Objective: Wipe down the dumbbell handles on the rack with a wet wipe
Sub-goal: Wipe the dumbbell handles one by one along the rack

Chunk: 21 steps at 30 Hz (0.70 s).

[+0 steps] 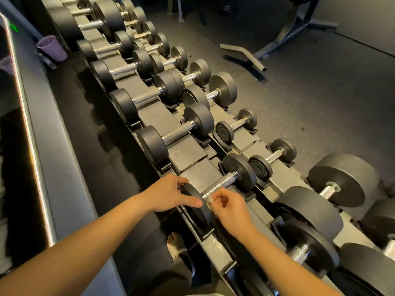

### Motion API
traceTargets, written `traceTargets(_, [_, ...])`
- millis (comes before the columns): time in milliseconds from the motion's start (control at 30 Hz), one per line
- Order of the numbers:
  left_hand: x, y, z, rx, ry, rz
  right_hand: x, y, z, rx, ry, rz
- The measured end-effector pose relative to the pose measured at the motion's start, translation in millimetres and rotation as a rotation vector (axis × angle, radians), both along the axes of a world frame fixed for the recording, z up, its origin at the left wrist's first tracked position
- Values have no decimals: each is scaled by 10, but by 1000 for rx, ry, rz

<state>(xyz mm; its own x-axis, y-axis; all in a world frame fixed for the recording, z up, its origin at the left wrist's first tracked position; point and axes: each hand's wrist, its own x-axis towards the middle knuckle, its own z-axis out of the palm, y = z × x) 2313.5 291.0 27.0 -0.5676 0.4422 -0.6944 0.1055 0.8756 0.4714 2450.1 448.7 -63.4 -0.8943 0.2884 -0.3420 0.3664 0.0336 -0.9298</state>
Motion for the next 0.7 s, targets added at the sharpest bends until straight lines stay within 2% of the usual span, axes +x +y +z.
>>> traceTargets(133, [16, -19, -3, 17, -13, 23, -109, 59, 49, -67, -62, -327])
traceTargets(200, [31, -11, -2, 20, -5, 28, -127, -31, 59, 33, -74, -298])
traceTargets(300, [49, 6, -17, 7, 20, 18, -152, -93, 192, 254, -14, 43])
traceTargets(367, [77, 22, 0, -1, 39, 10, -316, 35, 319, 493, 5, 258])
traceTargets(467, [119, 30, 4, 0, 49, 12, -720, 307, 476, 948, -132, 545])
traceTargets(533, [138, 31, 6, -4, 54, 14, -906, 333, 539, 1111, -235, 724])
traceTargets(600, [149, 36, 8, -7, 57, 16, -1011, 229, 574, 1077, -280, 906])
traceTargets(700, [156, 46, 10, -7, 58, 16, -1085, 169, 557, 713, -269, 1050])
